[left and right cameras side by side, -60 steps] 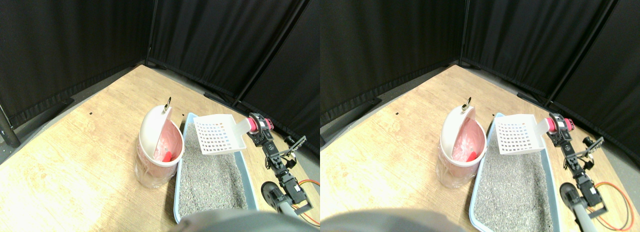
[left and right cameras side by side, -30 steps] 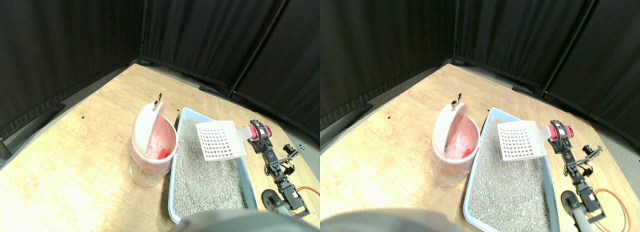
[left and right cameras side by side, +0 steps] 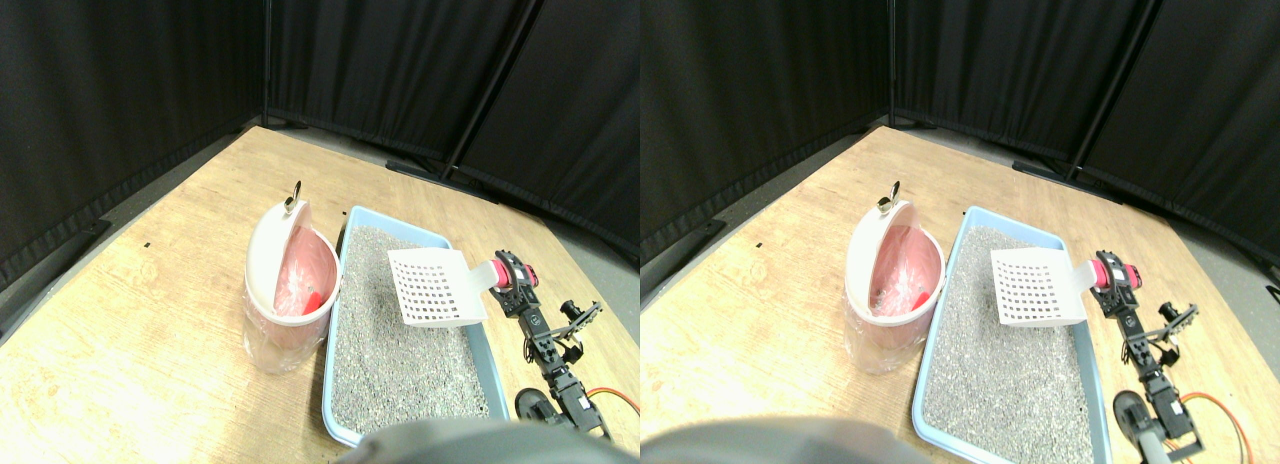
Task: Scoop (unimanual)
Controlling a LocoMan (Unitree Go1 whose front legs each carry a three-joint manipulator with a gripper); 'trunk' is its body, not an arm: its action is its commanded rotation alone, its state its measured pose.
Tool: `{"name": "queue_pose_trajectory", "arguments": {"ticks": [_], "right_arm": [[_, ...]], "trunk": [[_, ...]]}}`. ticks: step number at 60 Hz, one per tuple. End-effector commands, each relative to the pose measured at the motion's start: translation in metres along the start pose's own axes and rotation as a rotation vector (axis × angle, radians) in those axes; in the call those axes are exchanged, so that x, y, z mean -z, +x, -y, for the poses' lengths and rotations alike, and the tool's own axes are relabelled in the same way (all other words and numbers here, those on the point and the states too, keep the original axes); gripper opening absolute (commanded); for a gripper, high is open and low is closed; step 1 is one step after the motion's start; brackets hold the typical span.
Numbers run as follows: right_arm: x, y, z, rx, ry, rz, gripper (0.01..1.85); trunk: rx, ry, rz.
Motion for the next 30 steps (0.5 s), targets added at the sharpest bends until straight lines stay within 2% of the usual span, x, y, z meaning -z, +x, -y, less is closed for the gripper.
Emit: {"name": "queue_pose_trajectory", "arguments": {"ticks": [1, 7, 17, 25, 30], "right_arm": [[-0.003, -0.003, -0.003, 0.013, 0.034, 0.040, 0.05], [0.005, -0.009, 0.002, 0.039, 0.052, 0.032, 0.05], [0.016, -0.015, 0.011, 0.040, 0.047, 0.058, 0.05], [0.020, -0.023, 0.019, 0.099, 0.046, 0.049, 0.05], [0.022, -0.026, 0.021, 0.108, 0.046, 0.050, 0.05]], "trunk": [[0.010, -0.008, 0.005], [0.029, 0.007, 0.003], [0.065, 0.035, -0.005], [0.083, 0.049, -0.008], [0.091, 0.056, -0.008]]}}
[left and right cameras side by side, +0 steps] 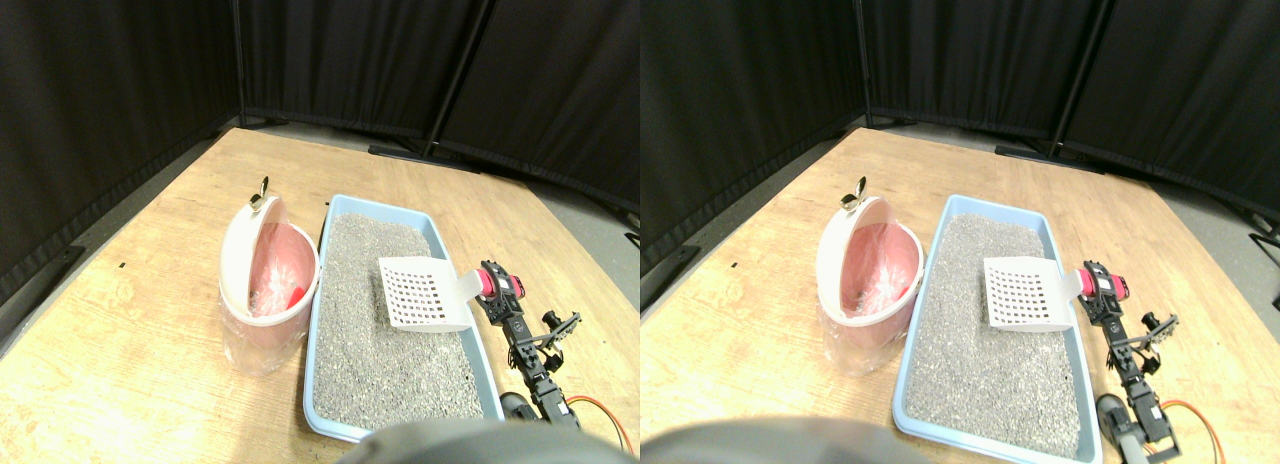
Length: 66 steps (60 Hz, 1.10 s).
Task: Scoop (unimanual)
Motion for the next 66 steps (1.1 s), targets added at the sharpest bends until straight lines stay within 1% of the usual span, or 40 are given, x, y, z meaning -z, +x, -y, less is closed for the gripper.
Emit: {"name": "queue_pose_trajectory", "arguments": {"ticks": [1, 6, 13, 14, 19, 27, 28, 30, 35, 38, 40, 42, 44, 45, 46, 47, 48, 51, 53, 54, 55, 56, 61, 64, 66], "right_arm": [[-0.008, 0.002, -0.008, -0.016, 0.031, 0.055, 0.05], [-0.006, -0.001, -0.006, -0.013, 0.026, 0.049, 0.05], [-0.003, -0.006, 0.000, 0.024, 0.011, 0.053, 0.05], [-0.003, -0.006, 0.000, 0.024, 0.011, 0.053, 0.05], [0.000, -0.010, 0.003, 0.036, 0.015, 0.052, 0.05], [0.004, -0.014, 0.003, 0.049, 0.010, 0.039, 0.05], [0.004, -0.015, 0.002, 0.049, 0.007, 0.037, 0.05], [0.006, -0.016, 0.002, 0.064, -0.006, 0.036, 0.05], [0.007, -0.019, 0.003, 0.093, -0.009, 0.020, 0.05], [0.007, -0.020, 0.003, 0.127, 0.003, -0.006, 0.05], [0.007, -0.020, 0.003, 0.130, -0.003, -0.012, 0.05], [0.006, -0.021, 0.003, 0.149, -0.002, -0.043, 0.05], [0.006, -0.021, 0.003, 0.154, 0.001, -0.051, 0.05], [0.004, -0.022, 0.002, 0.195, 0.008, -0.094, 0.27], [0.004, -0.022, 0.002, 0.195, 0.008, -0.094, 0.27], [0.002, -0.022, 0.002, 0.203, 0.002, -0.109, 0.40], [0.001, -0.023, 0.001, 0.202, -0.004, -0.113, 0.47], [-0.004, -0.024, -0.001, 0.203, -0.015, -0.135, 0.75], [-0.006, -0.024, -0.002, 0.203, -0.015, -0.142, 0.86], [-0.006, -0.024, -0.002, 0.203, -0.015, -0.142, 0.86], [-0.008, -0.023, -0.003, 0.215, 0.001, -0.159, 0.97], [-0.008, -0.023, -0.003, 0.215, 0.001, -0.159, 0.97], [-0.013, -0.020, -0.006, 0.200, 0.003, -0.185, 1.19], [-0.015, -0.020, -0.007, 0.199, 0.004, -0.195, 1.22], [-0.018, -0.019, -0.008, 0.199, -0.002, -0.224, 1.28]], "trunk": [[0.010, -0.014, 0.009], [0.020, -0.007, 0.009], [0.020, -0.007, 0.009], [0.034, 0.002, 0.007], [0.040, 0.002, 0.004], [0.045, 0.005, 0.004], [0.047, 0.005, 0.006], [0.049, 0.006, 0.006], [0.055, 0.008, 0.005], [0.057, 0.010, 0.005], [0.058, 0.010, 0.005], [0.059, 0.008, 0.005], [0.059, 0.006, 0.006], [0.059, 0.006, 0.006], [0.058, 0.005, 0.005], [0.058, 0.004, 0.003], [0.058, 0.003, 0.003], [0.056, 0.001, 0.003], [0.055, 0.001, 0.003], [0.055, 0.001, 0.003], [0.055, -0.001, 0.003], [0.055, -0.002, 0.002], [0.055, -0.004, 0.002], [0.054, -0.005, 0.002], [0.054, -0.005, 0.002]]}}
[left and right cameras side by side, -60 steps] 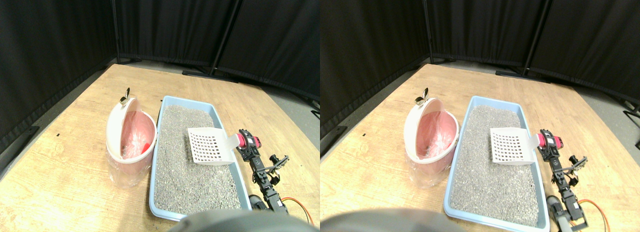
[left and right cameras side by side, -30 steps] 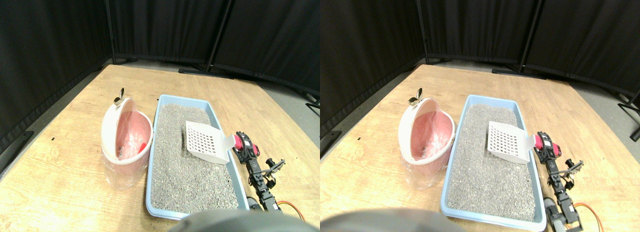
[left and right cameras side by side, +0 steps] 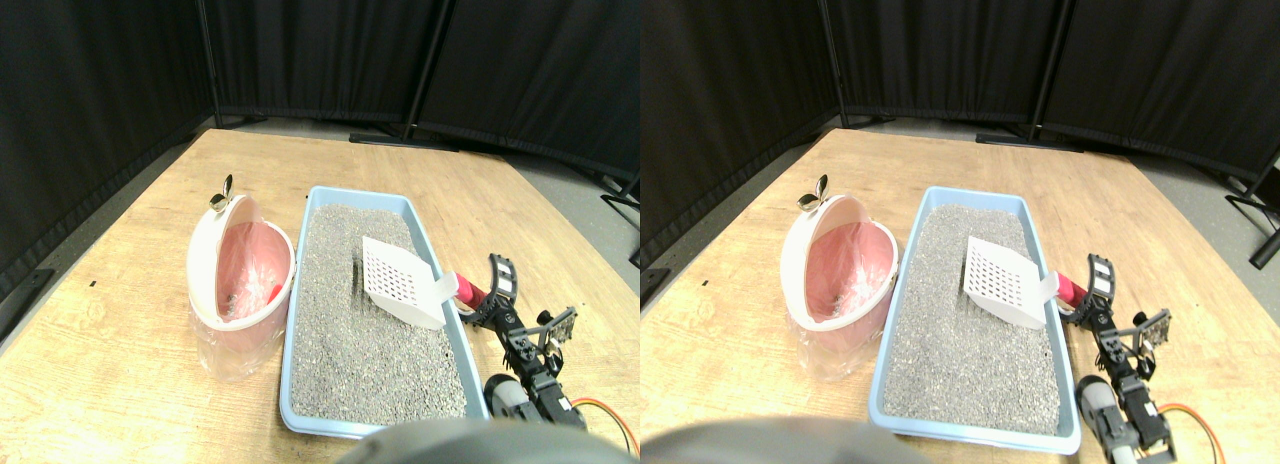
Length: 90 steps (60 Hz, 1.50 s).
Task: Scoop (unimanual)
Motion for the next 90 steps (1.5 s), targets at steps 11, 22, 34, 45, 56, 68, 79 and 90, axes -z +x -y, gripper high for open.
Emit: {"name": "queue_pose_trajectory", "arguments": {"ticks": [11, 22, 34, 45, 56, 68, 79, 90], "right_arm": [[-0.025, -0.006, -0.010, -0.062, -0.002, 0.014, 1.29], [-0.036, -0.020, -0.016, -0.082, -0.007, 0.029, 1.18], [-0.046, -0.034, -0.016, -0.098, -0.007, 0.072, 0.98], [-0.047, -0.040, -0.011, -0.197, -0.023, 0.228, 0.45], [-0.044, -0.049, -0.003, -0.286, -0.081, 0.372, 0.05], [-0.046, -0.065, 0.005, -0.278, -0.177, 0.419, 0.05], [-0.041, -0.080, 0.010, -0.260, -0.234, 0.437, 0.05], [-0.033, -0.089, 0.015, -0.237, -0.258, 0.417, 0.05]], "trunk": [[-0.008, -0.034, 0.014], [-0.002, -0.031, 0.012], [0.013, -0.024, 0.010], [0.031, -0.019, 0.010], [0.056, -0.009, 0.009], [0.077, 0.000, 0.007], [0.112, 0.016, 0.000], [0.126, 0.020, -0.002]]}}
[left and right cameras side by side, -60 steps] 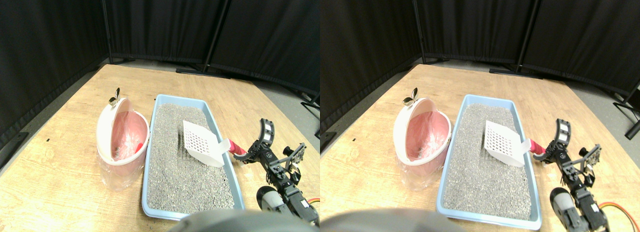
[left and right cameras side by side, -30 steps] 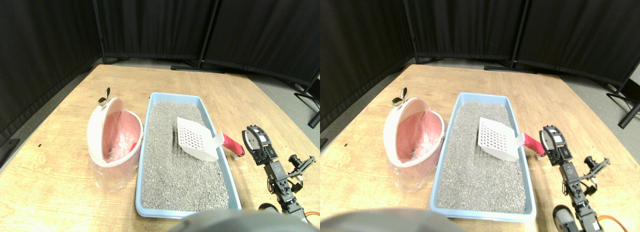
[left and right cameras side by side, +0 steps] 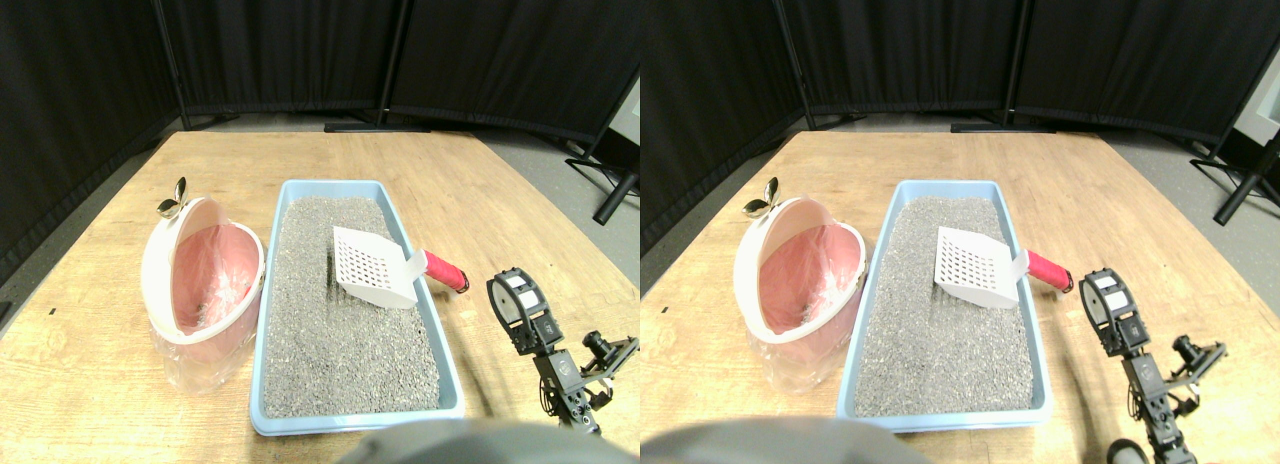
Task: Scoop (unimanual)
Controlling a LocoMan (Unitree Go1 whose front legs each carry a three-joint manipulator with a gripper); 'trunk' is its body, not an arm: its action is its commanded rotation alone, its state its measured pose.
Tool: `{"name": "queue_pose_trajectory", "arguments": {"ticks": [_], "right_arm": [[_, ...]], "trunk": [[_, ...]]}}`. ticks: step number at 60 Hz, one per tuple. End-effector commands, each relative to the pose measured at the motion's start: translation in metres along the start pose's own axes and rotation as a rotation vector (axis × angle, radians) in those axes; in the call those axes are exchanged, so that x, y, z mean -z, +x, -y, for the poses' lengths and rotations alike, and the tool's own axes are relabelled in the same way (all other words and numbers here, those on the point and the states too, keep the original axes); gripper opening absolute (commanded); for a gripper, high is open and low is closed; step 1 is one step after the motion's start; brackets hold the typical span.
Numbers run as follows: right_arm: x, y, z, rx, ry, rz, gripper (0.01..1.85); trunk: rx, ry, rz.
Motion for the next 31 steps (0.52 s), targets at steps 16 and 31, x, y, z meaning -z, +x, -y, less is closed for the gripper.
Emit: {"name": "queue_pose_trajectory", "arguments": {"ticks": [16, 31], "right_arm": [[0.001, -0.010, -0.006, 0.029, -0.007, 0.000, 0.05], [0.005, -0.010, -0.013, 0.032, 0.039, -0.019, 0.05]], "trunk": [[0.027, -0.018, 0.010], [0.016, -0.025, 0.010]]}}
